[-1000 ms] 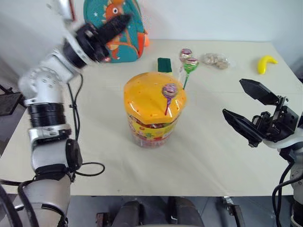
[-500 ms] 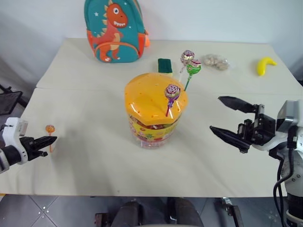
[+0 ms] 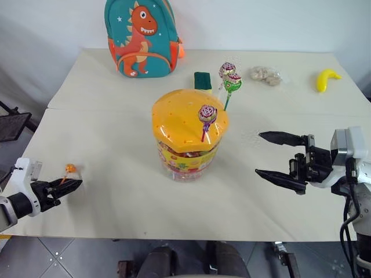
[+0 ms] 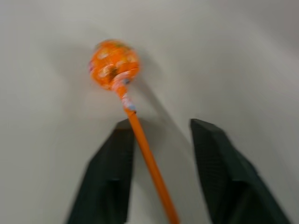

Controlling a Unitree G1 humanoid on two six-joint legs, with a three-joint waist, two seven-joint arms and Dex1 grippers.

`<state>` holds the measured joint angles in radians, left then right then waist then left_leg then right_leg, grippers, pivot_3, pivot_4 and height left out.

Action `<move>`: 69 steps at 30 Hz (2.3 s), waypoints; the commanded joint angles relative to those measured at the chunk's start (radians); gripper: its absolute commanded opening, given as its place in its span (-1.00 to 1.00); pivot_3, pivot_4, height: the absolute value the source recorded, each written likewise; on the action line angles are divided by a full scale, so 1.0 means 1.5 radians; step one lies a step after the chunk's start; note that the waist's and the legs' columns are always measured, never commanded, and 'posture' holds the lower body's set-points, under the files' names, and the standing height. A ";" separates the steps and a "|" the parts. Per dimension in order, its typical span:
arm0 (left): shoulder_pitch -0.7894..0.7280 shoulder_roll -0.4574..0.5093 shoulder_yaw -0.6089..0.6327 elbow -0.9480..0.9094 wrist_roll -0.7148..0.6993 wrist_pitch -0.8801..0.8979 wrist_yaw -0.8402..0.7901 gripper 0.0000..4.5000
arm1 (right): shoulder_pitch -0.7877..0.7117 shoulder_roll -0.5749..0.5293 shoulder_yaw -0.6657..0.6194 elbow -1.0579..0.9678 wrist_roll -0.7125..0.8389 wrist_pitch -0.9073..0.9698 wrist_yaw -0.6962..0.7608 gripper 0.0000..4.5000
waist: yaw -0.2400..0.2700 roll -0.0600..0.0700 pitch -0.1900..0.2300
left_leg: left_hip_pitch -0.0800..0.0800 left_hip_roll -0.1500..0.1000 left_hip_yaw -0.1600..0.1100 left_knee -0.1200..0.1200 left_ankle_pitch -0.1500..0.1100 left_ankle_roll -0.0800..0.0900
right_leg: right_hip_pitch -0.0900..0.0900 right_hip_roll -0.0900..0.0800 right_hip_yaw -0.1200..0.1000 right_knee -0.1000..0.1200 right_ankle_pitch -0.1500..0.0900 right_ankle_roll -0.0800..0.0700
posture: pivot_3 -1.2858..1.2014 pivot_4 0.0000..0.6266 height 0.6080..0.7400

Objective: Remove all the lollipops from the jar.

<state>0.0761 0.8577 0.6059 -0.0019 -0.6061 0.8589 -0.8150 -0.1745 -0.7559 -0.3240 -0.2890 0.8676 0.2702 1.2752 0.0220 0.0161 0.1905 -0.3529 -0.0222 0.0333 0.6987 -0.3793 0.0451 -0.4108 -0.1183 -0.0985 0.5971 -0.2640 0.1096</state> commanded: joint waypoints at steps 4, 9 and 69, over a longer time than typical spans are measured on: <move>0.023 0.024 0.086 0.038 -0.039 -0.214 -0.234 0.38 | -0.074 -0.013 -0.015 -0.071 0.091 0.088 -0.108 1.00 | -0.014 0.000 0.000 | 0.000 0.001 0.000 0.000 -0.001 -0.001 | -0.001 0.000 0.000 -0.002 -0.001 -0.001 | 0.03 -0.52 1.00; -0.077 -0.006 0.092 -0.073 -0.160 -0.191 -0.214 0.38 | -0.167 0.015 0.026 -0.051 0.092 0.137 -0.190 1.00 | -0.013 0.000 0.000 | 0.000 0.001 0.000 0.000 -0.001 -0.001 | -0.001 0.000 0.000 -0.002 -0.001 -0.001 | 0.03 -0.52 1.00; -0.209 0.003 -0.071 -0.152 -0.216 -0.220 -0.292 0.40 | 0.047 -0.223 0.121 0.280 -0.358 0.114 -0.213 -0.04 | -0.013 -0.001 0.000 | 0.000 0.002 0.002 0.001 0.000 -0.001 | 0.001 0.003 -0.002 -0.001 0.000 -0.001 | 0.03 -0.52 1.00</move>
<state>-0.2287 0.8465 0.4800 -0.2177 -0.9179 0.5372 -1.2555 -0.1265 -1.0894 -0.1387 0.1270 0.3427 0.4680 0.9222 0.0020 0.0148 0.1900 -0.3528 -0.0197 0.0359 0.7003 -0.3795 0.0437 -0.4093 -0.1140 -0.1021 0.5965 -0.2645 0.1087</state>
